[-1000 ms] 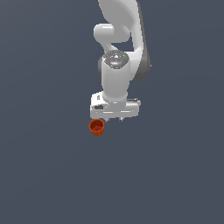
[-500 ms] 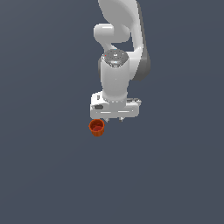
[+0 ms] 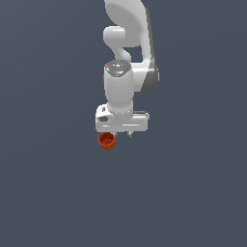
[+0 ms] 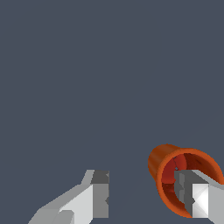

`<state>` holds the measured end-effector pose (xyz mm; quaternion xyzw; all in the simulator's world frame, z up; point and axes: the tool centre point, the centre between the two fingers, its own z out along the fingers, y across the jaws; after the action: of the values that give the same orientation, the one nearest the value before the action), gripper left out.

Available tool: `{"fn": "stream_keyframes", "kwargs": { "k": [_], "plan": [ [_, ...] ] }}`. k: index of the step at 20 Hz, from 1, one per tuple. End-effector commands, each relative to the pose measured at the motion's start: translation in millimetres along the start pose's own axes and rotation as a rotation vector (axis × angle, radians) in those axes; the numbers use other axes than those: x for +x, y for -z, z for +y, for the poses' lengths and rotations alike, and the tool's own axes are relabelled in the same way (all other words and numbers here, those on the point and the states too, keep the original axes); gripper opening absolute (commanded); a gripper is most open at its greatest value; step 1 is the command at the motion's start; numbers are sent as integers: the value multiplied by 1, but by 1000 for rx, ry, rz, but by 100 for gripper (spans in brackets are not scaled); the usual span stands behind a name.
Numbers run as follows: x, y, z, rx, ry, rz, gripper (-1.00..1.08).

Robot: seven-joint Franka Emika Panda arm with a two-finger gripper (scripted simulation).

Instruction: Pick up the object and move it to a goal position.

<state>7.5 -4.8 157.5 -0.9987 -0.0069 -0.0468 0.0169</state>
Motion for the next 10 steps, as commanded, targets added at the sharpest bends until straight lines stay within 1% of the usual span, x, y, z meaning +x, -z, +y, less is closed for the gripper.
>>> {"fn": "stream_keyframes", "kwargs": {
  "k": [1,10],
  "plan": [
    [-2,-6,7,8,-19,25,28],
    [-14,-30,37,32,-108,135,28]
  ]
}}
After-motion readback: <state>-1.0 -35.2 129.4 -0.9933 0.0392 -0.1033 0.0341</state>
